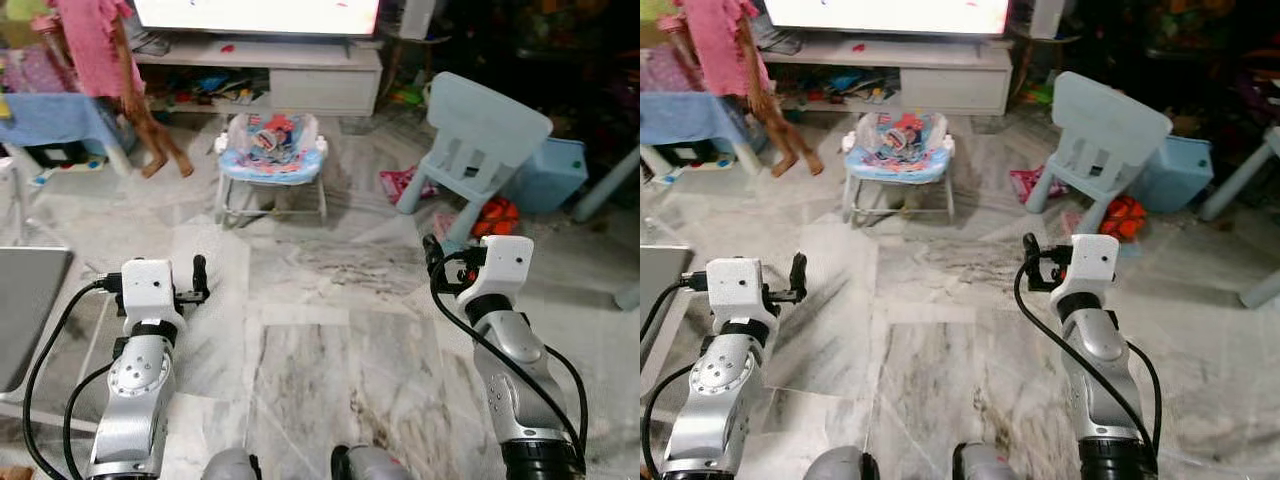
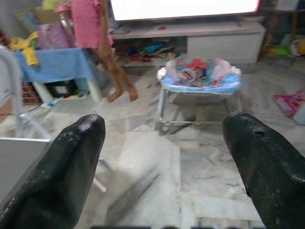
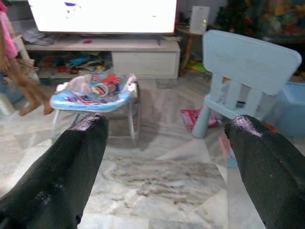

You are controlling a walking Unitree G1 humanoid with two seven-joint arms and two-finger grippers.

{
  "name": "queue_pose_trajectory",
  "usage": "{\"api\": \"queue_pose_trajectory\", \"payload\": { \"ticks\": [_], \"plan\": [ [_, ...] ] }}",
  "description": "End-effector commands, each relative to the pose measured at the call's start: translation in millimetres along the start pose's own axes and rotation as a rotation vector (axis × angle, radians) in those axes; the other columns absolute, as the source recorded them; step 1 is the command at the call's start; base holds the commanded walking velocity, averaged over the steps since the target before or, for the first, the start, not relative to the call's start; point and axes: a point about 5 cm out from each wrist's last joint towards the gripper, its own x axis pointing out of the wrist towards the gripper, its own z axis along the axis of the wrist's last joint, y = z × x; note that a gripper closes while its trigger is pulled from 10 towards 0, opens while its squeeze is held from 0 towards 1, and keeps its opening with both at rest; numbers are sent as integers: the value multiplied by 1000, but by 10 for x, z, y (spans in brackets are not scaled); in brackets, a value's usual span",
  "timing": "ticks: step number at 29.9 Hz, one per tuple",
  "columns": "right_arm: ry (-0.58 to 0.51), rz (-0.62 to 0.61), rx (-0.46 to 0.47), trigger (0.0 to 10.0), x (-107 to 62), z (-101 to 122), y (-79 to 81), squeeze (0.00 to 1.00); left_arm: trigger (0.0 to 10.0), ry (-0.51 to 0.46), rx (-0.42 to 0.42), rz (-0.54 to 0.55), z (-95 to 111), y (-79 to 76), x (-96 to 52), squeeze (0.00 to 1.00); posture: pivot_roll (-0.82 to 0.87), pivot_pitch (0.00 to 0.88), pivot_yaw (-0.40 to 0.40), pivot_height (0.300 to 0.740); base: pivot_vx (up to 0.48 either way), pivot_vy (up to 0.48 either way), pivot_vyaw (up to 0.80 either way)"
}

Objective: Restocking fridge

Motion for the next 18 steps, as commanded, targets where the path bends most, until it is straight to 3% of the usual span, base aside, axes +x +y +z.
{"api": "queue_pose_trajectory", "payload": {
  "ticks": [1, 4, 18],
  "plan": [
    [0, 1, 0, 10000, 5, -4, -21, 0, 10000, 15, 8, 3, -14, -5, 7, 0, 51, 62, -27, 740, 0, 0, 0],
    [-4, -20, -8, 10000, 11, 4, -53, 0, 10000, 56, -6, 11, -40, -29, 28, 0, 50, 63, -25, 740, -399, 0, 0],
    [-29, 2, -5, 10000, 44, 45, -7, 0, 10000, 42, 15, 6, -1, -66, 60, 0, 51, 59, -23, 740, -450, 0, 0]
  ]
}}
